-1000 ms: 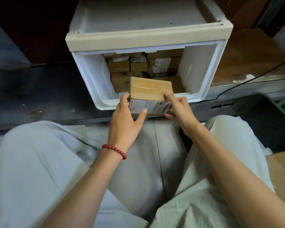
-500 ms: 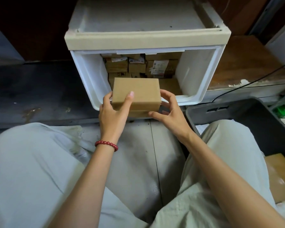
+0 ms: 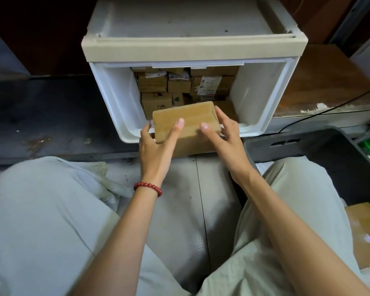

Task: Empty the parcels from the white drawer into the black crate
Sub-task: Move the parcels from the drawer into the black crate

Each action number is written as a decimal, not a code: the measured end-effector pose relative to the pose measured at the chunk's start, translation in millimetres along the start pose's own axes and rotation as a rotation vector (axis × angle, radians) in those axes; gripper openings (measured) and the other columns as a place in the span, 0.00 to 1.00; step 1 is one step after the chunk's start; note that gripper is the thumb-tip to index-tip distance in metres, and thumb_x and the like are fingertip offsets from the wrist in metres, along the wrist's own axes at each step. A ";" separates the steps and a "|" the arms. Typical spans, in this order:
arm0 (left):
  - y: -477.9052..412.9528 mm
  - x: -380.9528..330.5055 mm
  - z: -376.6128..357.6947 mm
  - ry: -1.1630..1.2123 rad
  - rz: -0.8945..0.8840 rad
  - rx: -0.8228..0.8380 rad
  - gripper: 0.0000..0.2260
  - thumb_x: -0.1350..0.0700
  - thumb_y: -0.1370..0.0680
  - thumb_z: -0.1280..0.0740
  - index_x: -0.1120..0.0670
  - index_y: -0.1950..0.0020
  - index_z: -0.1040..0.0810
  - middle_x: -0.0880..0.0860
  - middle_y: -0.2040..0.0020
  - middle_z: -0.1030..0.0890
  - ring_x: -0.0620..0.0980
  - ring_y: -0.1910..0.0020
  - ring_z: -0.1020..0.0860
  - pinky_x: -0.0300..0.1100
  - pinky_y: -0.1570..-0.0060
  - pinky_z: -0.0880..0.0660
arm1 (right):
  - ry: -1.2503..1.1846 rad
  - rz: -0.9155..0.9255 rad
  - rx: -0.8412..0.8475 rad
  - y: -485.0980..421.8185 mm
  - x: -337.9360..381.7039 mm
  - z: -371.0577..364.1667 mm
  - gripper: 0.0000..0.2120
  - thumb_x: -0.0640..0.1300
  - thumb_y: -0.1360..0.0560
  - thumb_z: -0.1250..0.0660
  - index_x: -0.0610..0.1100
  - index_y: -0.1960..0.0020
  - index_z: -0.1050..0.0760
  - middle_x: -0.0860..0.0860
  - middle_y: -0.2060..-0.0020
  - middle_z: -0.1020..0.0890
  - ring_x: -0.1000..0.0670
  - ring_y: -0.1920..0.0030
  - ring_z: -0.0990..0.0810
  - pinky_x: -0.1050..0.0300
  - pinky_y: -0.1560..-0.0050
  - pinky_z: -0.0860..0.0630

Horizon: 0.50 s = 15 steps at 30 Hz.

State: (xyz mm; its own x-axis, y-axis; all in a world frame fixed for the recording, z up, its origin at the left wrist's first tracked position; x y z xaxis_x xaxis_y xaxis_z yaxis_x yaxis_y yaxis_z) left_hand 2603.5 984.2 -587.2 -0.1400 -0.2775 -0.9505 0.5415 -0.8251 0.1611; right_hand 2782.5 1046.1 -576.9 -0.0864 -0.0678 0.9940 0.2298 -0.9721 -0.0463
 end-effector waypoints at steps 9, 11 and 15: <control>8.8 -41.1 -44.5 -0.048 -0.244 0.078 0.27 0.45 0.30 0.26 0.51 0.38 0.34 0.47 0.39 0.29 0.40 0.46 0.27 0.23 0.60 0.28 | -0.165 -0.204 -0.303 -10.7 -24.4 49.9 0.17 0.50 0.23 0.32 0.46 0.39 0.33 0.47 0.40 0.24 0.49 0.41 0.23 0.55 0.44 0.25; 4.5 -56.2 -58.6 -0.044 -0.294 0.114 0.32 0.49 0.31 0.24 0.52 0.33 0.36 0.48 0.37 0.30 0.42 0.42 0.27 0.31 0.49 0.24 | -0.179 -0.141 -0.323 -14.9 -6.2 72.8 0.21 0.42 0.23 0.32 0.46 0.33 0.35 0.49 0.40 0.25 0.51 0.41 0.23 0.62 0.50 0.23; 4.5 -87.8 -98.9 -0.137 -0.394 0.238 0.35 0.53 0.31 0.23 0.50 0.29 0.37 0.51 0.36 0.31 0.48 0.38 0.28 0.48 0.39 0.25 | 0.019 -0.059 -0.293 -11.8 28.1 125.5 0.23 0.38 0.22 0.33 0.44 0.29 0.33 0.48 0.40 0.21 0.52 0.42 0.20 0.60 0.49 0.19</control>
State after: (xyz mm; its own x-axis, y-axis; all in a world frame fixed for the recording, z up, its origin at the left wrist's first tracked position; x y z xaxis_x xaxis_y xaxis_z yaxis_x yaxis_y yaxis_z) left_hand 2700.2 1053.6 -529.3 -0.4127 0.0302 -0.9104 0.2223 -0.9659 -0.1329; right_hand 2899.0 1083.8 -536.0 -0.1105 -0.0106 0.9938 -0.0657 -0.9977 -0.0179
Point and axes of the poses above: each hand's wrist, its own y-axis away from the middle knuckle, its own z-axis out of the back of the hand, x = y × z, the point moved 9 cm from there along -y, towards the middle knuckle
